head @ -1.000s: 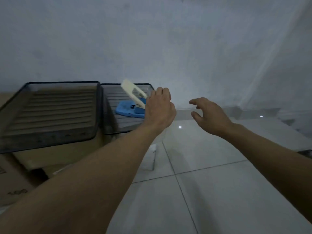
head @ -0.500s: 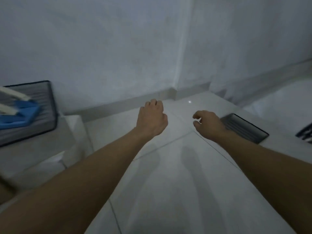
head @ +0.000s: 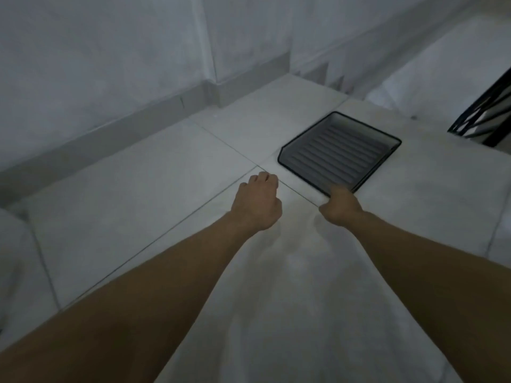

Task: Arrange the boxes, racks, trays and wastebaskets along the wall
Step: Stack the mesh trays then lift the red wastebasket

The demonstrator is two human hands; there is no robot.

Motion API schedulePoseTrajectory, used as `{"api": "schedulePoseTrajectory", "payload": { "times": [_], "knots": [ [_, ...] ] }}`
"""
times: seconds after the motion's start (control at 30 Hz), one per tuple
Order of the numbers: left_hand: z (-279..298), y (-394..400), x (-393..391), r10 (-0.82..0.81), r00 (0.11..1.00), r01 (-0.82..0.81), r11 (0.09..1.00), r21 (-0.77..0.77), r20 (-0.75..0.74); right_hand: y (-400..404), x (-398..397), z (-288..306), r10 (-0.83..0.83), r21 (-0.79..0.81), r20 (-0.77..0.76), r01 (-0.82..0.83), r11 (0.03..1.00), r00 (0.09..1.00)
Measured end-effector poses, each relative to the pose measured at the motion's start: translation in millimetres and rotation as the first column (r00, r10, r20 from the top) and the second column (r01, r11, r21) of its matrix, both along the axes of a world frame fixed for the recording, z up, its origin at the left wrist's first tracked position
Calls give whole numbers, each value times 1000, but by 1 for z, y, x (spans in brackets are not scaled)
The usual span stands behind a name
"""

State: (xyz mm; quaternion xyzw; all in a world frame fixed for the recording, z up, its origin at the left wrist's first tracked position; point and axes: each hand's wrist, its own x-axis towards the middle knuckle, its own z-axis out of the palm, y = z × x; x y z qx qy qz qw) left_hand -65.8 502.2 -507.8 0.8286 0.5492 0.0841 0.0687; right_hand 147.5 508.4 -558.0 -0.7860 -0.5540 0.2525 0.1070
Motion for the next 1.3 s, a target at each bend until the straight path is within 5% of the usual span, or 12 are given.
{"api": "schedulePoseTrajectory", "payload": {
  "times": [0.17, 0.37, 0.6, 0.8, 0.97, 1.13, 1.3],
  "knots": [
    [-28, 14, 26, -101, 995, 101, 993, -67, 9, 23, -3, -32, 21, -74, 6, -21, 997, 1000],
    [-48, 20, 33, -104, 995, 102, 987, -123, -10, 23, -4, -52, 138, -29, 281, -135, 990, 950],
    [-49, 29, 38, -117, 992, 108, 982, -156, -48, -3, -28, -62, 325, 178, 162, -352, 919, 932],
    [-68, 27, 19, -183, 957, 121, 957, -262, -225, -38, -27, -54, 486, 237, 66, -487, 841, 872],
    [-93, 0, 6, -191, 940, 84, 933, -350, -283, -56, -9, -42, 328, 346, 103, -342, 873, 939],
    [-103, -39, 6, -108, 964, 73, 986, -148, -243, -53, 2, -47, 182, 434, 99, -207, 877, 978],
    [-103, -51, -1, -65, 989, 62, 998, -32, -132, -29, -16, -36, -179, 125, -137, 196, 973, 974]
  ]
}}
